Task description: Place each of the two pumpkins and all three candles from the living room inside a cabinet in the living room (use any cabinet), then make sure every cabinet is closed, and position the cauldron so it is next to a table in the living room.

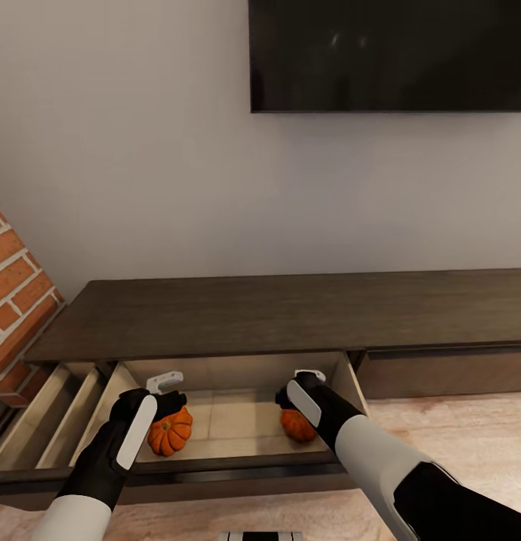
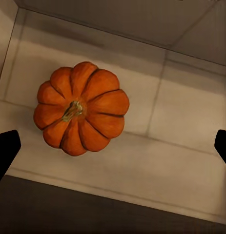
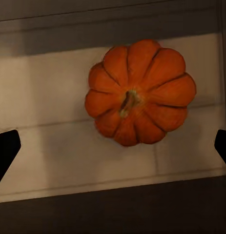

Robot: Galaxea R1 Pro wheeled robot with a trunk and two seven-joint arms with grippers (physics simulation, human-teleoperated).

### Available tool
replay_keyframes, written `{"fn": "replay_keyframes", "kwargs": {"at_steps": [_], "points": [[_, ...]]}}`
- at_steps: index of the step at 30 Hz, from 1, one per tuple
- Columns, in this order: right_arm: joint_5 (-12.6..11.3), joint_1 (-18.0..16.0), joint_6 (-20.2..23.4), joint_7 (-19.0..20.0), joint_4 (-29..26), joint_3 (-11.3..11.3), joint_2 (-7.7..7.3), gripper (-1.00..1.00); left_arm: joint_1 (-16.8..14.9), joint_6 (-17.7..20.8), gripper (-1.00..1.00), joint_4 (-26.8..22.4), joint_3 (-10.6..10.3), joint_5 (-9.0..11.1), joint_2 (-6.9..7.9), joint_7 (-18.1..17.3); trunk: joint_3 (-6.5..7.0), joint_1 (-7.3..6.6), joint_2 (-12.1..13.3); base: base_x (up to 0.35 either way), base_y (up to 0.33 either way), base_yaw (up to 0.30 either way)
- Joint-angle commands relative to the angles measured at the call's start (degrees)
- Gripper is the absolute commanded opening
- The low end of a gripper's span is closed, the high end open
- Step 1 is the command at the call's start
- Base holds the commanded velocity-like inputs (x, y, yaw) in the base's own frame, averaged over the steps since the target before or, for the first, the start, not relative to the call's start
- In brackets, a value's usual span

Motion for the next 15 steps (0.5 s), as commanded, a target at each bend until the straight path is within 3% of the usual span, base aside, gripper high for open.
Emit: {"fn": "replay_keyframes", "kwargs": {"at_steps": [1, 5, 9, 15], "points": [[-0.66, -0.05, 0.97, -0.51, -0.13, 0.37, -0.05, 1.0, -0.02, 0.19, 1.0, -0.02, 0.01, 0.61, 0.02, 0.49, 0.13, -0.23, 0.4, -0.049, 0.0, 0.0], [-2.02, -0.05, 2.75, -0.65, -0.51, 0.07, -0.19, 1.0, -0.02, 0.24, 1.0, -0.21, -0.11, 0.56, 0.11, 0.51, 0.85, -1.11, 2.0, -0.142, 0.0, 0.0], [-6.12, -0.05, 3.01, -0.59, -0.67, 0.02, -0.52, 1.0, 0.3, 0.28, 1.0, -0.24, -0.28, 0.54, 0.1, 0.54, 1.57, -1.99, 3.6, -0.023, 0.0, 0.0], [-7.25, -0.05, 2.8, -0.2, -0.97, 0.06, -0.6, 1.0, 0.51, 3.82, 1.0, -0.6, 0.26, 0.36, 0.24, 0.6, 2.65, -3.31, 6.01, -0.015, 0.0, 0.0]]}}
